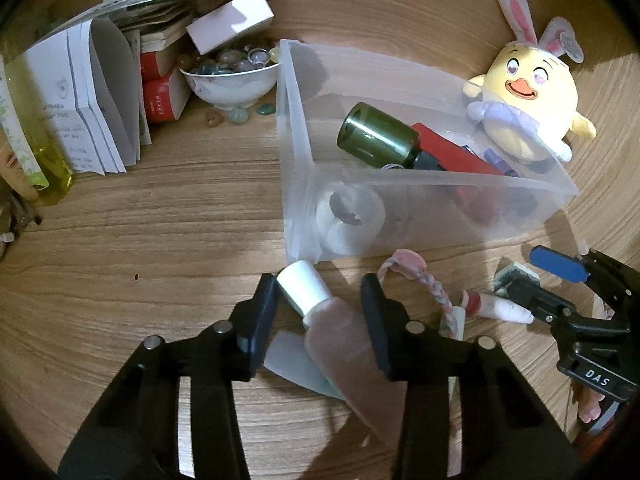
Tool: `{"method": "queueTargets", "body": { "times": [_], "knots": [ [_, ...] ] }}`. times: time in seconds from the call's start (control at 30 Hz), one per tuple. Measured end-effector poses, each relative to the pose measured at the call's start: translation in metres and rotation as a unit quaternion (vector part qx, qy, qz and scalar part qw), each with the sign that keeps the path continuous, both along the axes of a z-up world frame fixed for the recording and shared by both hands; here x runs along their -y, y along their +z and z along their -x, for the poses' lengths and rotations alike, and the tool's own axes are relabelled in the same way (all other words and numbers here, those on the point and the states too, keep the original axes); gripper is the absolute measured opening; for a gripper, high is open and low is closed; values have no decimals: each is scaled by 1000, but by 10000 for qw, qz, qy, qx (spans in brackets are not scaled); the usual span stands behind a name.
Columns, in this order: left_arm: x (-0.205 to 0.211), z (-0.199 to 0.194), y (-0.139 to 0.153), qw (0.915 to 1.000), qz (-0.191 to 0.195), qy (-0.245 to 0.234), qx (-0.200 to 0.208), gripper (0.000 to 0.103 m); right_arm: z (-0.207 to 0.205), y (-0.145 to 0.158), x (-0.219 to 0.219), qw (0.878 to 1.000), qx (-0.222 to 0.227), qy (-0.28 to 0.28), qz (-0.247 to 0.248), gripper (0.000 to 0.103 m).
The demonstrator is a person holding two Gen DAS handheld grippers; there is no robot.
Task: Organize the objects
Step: 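Grasp the pink lotion tube with the left tool while the right tool grasps the small green-labelled bottle, then lift the pink tube with the left tool while the right tool carries the small bottle over the box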
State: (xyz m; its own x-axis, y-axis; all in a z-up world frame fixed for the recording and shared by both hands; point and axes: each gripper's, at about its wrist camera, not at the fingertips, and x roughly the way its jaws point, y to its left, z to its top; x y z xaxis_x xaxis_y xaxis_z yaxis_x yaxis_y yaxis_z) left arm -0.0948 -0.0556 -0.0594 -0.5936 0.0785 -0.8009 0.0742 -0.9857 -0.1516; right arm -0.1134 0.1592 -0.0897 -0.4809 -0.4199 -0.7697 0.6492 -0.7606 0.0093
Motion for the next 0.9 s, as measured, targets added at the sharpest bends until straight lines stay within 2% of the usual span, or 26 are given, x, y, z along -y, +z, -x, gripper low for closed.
{"method": "queueTargets", "body": {
  "times": [0.1,0.13,0.27,0.43,0.73,0.9],
  "knots": [
    [5,-2,-1,9998,-135,117,-20,31,1,-2,2,10000,33,46,-53,29],
    [8,-2,-1,9997,-193,152,-26,29,1,-4,3,9999,58,60,-82,27],
    [14,-6,0,9993,-296,234,-33,28,0,-5,3,9999,49,98,-97,15],
    [14,-15,6,9993,-286,220,-103,20,0,-2,0,10000,-15,48,-40,15],
    [10,-36,25,9992,-227,121,-317,20,-3,8,-10,9998,-52,-112,146,15],
    [8,-50,48,9975,-91,173,-678,20,-6,17,-16,9994,-123,-198,259,15]
  ]
}}
